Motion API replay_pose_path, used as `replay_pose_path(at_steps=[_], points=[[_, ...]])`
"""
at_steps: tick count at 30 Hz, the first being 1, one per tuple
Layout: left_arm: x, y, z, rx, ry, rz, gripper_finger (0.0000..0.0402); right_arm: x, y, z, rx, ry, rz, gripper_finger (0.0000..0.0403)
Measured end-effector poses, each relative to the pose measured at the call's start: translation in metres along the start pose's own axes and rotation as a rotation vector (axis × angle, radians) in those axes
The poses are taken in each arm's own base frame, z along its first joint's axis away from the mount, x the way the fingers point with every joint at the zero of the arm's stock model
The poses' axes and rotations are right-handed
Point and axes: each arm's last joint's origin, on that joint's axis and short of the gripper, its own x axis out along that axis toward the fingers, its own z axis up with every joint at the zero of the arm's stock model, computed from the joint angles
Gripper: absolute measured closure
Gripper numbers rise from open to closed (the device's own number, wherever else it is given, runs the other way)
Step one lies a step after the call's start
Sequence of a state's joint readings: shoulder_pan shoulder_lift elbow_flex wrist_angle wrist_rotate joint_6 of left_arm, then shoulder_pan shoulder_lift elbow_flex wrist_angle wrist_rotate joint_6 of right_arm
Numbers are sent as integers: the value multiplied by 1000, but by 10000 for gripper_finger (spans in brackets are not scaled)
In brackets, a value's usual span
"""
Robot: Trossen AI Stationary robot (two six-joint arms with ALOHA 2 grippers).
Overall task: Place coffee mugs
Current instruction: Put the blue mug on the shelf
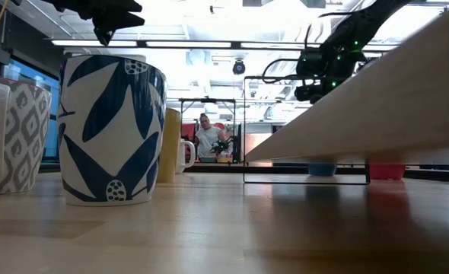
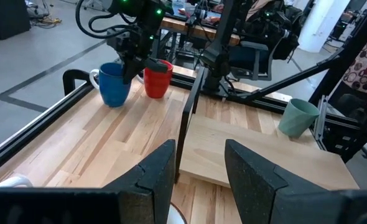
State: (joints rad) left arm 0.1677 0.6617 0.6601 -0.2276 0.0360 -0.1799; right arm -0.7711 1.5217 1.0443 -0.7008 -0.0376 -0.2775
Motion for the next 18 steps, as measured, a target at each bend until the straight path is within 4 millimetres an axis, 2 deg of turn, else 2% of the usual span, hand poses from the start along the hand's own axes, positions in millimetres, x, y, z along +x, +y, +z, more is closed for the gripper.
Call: replay_pose_path(at_steps=[5, 13, 18], points=[[0, 0, 0, 0, 0, 0, 273, -14, 3, -1, 6, -39, 7, 402], [0, 0, 0, 16, 0, 0, 273, -62, 12, -8, 33, -179, -23, 402], [0, 0, 0, 17, 1, 0, 273, -90, 26, -12, 39, -286, -20, 403]])
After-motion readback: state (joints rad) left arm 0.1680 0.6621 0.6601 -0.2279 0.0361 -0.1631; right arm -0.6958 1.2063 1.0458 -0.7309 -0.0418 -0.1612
